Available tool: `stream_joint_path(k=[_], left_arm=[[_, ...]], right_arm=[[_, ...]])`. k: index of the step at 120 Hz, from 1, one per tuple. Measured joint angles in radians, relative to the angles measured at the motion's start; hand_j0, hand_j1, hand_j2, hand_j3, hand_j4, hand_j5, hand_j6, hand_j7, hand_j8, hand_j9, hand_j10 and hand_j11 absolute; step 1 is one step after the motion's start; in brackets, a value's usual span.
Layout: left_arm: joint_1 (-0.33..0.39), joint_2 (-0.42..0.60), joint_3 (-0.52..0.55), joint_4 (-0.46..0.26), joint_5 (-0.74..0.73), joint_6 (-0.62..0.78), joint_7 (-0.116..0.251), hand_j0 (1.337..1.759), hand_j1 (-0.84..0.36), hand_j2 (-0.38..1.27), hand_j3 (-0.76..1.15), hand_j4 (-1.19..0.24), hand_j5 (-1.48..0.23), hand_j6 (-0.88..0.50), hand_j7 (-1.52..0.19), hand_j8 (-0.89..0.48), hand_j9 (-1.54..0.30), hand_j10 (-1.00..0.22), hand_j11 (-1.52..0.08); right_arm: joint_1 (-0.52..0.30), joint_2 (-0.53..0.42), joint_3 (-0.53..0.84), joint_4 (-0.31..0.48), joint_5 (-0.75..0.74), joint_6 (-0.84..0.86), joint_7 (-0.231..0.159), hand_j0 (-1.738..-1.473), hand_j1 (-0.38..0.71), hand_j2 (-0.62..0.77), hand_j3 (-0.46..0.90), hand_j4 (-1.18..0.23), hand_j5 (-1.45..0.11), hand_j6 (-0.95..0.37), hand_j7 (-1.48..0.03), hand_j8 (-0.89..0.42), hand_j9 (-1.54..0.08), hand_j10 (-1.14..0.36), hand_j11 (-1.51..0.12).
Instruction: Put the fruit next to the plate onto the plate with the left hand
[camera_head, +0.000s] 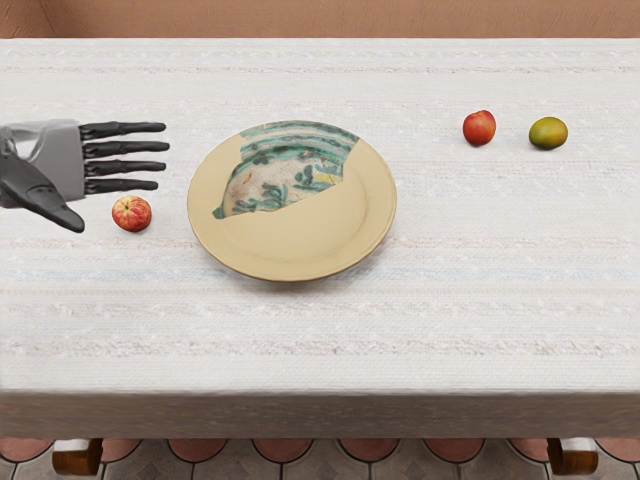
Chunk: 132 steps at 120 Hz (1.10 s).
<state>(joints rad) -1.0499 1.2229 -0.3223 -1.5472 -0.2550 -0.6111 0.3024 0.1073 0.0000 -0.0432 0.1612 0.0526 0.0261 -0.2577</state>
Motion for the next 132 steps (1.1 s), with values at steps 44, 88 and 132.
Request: stream_joint_path(k=[44,88,132], left_arm=[[-0.052,-0.011,-0.032,-0.006,0.142,-0.001,0.007,1.658,0.30,0.01,0.00,-0.04,-0.06,-0.04,-0.06,-0.04,-0.06,-0.04,-0.06],[0.097,-0.192,-0.037,-0.116,1.046,0.529,0.063,1.658,0.16,0.03,0.00,-0.16,-0.21,-0.17,-0.21,-0.17,-0.21,-0.16,-0.21],[0.129,-0.379,0.166,-0.004,1.383,1.086,0.136,1.658,0.18,0.03,0.00,-0.15,-0.19,-0.15,-0.19,-0.15,-0.19,-0.15,-0.19]], right_arm=[[0.004,0.000,-0.001,0.000,0.000,0.000,0.000,-1.658,-0.35,0.00,0.00,0.00,0.00,0.00,0.00,0.00,0.00,0.00,0.00],[0.003,0.000,0.000,-0.001,0.000,0.000,0.000,-1.658,-0.35,0.00,0.00,0.00,0.00,0.00,0.00,0.00,0.00,0.00,0.00],[0.002,0.000,0.000,-0.002,0.001,-0.002,0.000,-1.658,-0.35,0.00,0.00,0.00,0.00,0.00,0.00,0.00,0.00,0.00,0.00]])
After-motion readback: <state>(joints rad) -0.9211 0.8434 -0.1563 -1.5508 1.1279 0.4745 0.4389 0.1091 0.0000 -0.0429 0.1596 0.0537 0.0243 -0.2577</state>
